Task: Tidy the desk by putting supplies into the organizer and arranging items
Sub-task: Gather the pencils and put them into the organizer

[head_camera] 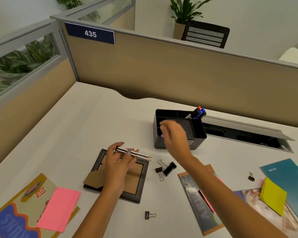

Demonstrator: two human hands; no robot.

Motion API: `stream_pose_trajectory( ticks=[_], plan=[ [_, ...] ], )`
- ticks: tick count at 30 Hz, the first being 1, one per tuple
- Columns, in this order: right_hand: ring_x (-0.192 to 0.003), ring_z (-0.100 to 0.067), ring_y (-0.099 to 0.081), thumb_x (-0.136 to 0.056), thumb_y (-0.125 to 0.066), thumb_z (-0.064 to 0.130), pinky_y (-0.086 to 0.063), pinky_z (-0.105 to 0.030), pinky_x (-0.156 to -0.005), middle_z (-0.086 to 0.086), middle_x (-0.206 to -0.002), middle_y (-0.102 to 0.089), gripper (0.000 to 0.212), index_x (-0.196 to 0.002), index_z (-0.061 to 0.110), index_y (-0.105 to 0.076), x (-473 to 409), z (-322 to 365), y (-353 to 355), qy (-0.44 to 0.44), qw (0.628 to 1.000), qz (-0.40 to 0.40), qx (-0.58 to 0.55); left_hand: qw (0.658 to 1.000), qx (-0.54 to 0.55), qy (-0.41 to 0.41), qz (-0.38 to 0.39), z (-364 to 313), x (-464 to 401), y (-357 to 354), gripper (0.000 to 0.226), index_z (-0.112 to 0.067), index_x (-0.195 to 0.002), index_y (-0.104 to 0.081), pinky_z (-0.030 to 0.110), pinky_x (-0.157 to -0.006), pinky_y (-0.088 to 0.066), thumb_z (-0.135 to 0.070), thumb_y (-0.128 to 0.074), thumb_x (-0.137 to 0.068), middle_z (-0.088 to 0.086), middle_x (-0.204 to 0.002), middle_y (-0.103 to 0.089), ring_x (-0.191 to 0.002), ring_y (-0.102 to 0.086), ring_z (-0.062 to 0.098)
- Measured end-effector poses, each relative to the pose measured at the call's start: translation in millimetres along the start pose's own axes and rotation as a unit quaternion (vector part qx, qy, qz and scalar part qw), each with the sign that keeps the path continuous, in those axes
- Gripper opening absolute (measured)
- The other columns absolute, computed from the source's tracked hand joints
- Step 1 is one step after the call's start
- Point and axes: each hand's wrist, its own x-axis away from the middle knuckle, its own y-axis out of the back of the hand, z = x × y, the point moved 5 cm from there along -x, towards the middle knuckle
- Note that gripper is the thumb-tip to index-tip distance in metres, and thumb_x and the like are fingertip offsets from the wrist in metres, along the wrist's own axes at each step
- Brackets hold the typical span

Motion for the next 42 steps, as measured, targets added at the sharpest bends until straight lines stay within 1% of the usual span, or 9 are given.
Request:
stream_pose_trajectory(
  ticks=[4, 7, 14, 18, 24, 28, 33, 37, 42],
  plan=[
    [-0.090, -0.007, -0.059, -0.095, -0.050, 0.026, -0.049, -0.019, -0.079, -0.001, -0.103, -0.067, 0.026, -0.111, 0.011, -0.064, 36.6, 25.6, -11.4, 0.000, 0.992, 0.115, -0.045, 0.999, 0.028, -0.011, -0.017, -0.8, 5.3, -5.1, 0.027, -0.012, -0.114, -0.050, 0.022, -0.071, -0.056, -0.003, -0.057, -0.089, 0.013, -0.106, -0.065, -0.099, -0.066, 0.020],
    [-0.081, -0.004, -0.059, -0.090, -0.058, 0.024, -0.053, -0.019, -0.073, 0.002, -0.097, -0.067, 0.022, -0.107, 0.014, -0.068, 52.9, 27.0, -13.0, -0.009, 0.991, 0.116, -0.070, 0.999, 0.032, -0.017, -0.017, -1.0, 8.7, -7.5, 0.028, -0.011, -0.115, -0.050, 0.023, -0.071, -0.056, -0.006, -0.057, -0.089, 0.011, -0.103, -0.066, -0.097, -0.067, 0.019],
    [-0.082, -0.003, -0.064, -0.083, -0.067, 0.012, -0.050, -0.012, -0.076, 0.005, -0.090, -0.070, 0.013, -0.094, 0.014, -0.073, 52.8, 20.1, 12.9, -0.063, 0.988, 0.003, -0.139, 0.999, 0.018, -0.015, -0.021, 6.0, 13.4, -4.2, 0.025, -0.009, -0.115, -0.055, 0.025, -0.074, -0.057, -0.013, -0.057, -0.090, 0.013, -0.099, -0.068, -0.091, -0.069, 0.021],
    [-0.079, -0.006, -0.067, -0.084, -0.066, 0.009, -0.053, -0.017, -0.075, -0.002, -0.088, -0.071, 0.013, -0.096, 0.010, -0.070, 29.8, 16.6, 42.5, -0.081, 0.971, -0.090, -0.206, 0.999, 0.019, -0.008, -0.031, 8.9, 12.4, 3.2, 0.023, -0.007, -0.112, -0.056, 0.024, -0.070, -0.058, -0.016, -0.055, -0.091, 0.011, -0.095, -0.068, -0.086, -0.071, 0.020],
    [-0.079, -0.005, -0.062, -0.086, -0.064, 0.009, -0.051, -0.014, -0.073, -0.002, -0.089, -0.069, 0.010, -0.095, 0.007, -0.067, -14.5, 13.9, 69.1, 0.027, 0.979, -0.197, -0.052, 0.999, 0.024, 0.012, -0.043, 17.3, 11.7, 14.0, 0.026, -0.007, -0.116, -0.055, 0.021, -0.068, -0.057, -0.021, -0.048, -0.095, 0.011, -0.102, -0.066, -0.087, -0.070, 0.016],
    [-0.082, -0.016, -0.063, -0.088, -0.060, 0.012, -0.055, -0.028, -0.075, -0.004, -0.090, -0.068, 0.012, -0.098, 0.008, -0.065, -34.6, 0.0, 52.1, 0.046, 0.988, -0.143, 0.047, 0.999, 0.019, 0.025, -0.044, 22.1, 11.2, 20.3, 0.032, -0.004, -0.120, -0.054, 0.020, -0.066, -0.057, -0.021, -0.048, -0.094, 0.015, -0.109, -0.064, -0.084, -0.071, 0.015],
    [-0.096, -0.024, -0.057, -0.092, -0.053, 0.014, -0.047, -0.029, -0.071, -0.005, -0.093, -0.070, 0.018, -0.103, 0.011, -0.067, -43.4, -16.5, 16.3, 0.060, 0.983, -0.042, 0.167, 0.998, -0.002, 0.027, -0.048, 24.3, 11.6, 27.3, 0.027, -0.009, -0.117, -0.055, 0.020, -0.065, -0.057, -0.022, -0.048, -0.095, 0.010, -0.105, -0.065, -0.081, -0.071, 0.013],
    [-0.095, -0.029, -0.056, -0.089, -0.056, 0.009, -0.049, -0.034, -0.066, -0.009, -0.082, -0.069, 0.016, -0.097, 0.008, -0.070, -41.8, -19.4, -5.2, 0.096, 0.971, 0.012, 0.221, 0.998, -0.027, 0.026, -0.059, 24.1, 11.2, 30.6, 0.022, -0.011, -0.110, -0.055, 0.020, -0.060, -0.056, -0.024, -0.048, -0.094, 0.011, -0.104, -0.067, -0.077, -0.071, 0.013],
    [-0.101, -0.032, -0.054, -0.086, -0.058, 0.006, -0.051, -0.041, -0.074, -0.010, -0.083, -0.071, 0.018, -0.099, 0.007, -0.071, -39.9, -26.9, -17.1, 0.076, 0.964, 0.046, 0.251, 0.996, -0.049, 0.031, -0.064, 25.4, 10.7, 29.9, 0.031, -0.007, -0.114, -0.052, 0.020, -0.056, -0.053, -0.029, -0.050, -0.093, 0.013, -0.107, -0.068, -0.077, -0.071, 0.013]
  ],
)
